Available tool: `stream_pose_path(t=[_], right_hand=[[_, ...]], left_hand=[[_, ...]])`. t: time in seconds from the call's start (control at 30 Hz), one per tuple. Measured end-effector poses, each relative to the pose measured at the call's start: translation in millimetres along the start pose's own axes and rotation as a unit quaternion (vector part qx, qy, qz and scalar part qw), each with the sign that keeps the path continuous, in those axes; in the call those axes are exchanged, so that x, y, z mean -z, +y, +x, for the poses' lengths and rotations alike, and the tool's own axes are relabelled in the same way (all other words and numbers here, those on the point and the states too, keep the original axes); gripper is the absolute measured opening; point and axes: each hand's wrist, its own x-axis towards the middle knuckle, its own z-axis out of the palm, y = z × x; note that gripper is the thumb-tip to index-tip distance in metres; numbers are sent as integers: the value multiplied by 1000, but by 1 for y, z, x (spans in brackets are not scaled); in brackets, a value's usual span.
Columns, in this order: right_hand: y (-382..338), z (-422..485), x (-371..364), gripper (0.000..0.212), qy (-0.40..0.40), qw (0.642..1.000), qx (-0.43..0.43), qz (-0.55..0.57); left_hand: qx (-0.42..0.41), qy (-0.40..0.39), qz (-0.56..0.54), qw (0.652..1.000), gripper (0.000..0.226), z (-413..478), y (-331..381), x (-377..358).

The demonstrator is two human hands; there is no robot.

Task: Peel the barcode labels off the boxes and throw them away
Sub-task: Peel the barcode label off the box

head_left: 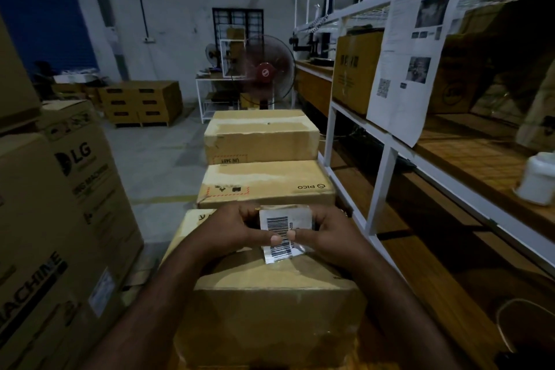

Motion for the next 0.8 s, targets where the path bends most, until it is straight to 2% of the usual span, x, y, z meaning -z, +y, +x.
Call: stream_pose_path(t=[0.13, 0.23, 0.5, 0.63, 0.7, 0.8], right_hand=[[-1, 0, 0, 26, 4, 1000, 7, 19], [-2, 0, 0, 25, 6, 999, 7, 36], [-1, -1, 2, 22, 25, 999, 5, 36], [0, -4, 1, 24, 32, 996, 34, 70], [-2, -6, 1, 24, 61, 989, 46, 128], [-3, -5, 3, 24, 151, 975, 45, 155]], left_hand=[[-9, -38, 43, 998, 31, -2, 2, -3], [-15, -39, 67, 997, 30, -1, 0, -4], [-6, -26, 66, 997, 30, -4, 0, -5], [-4, -27, 25, 999, 30, -8, 3, -7], [5, -7, -3, 1000, 25, -12, 7, -8], [4, 59, -62, 996, 20, -17, 15, -2]])
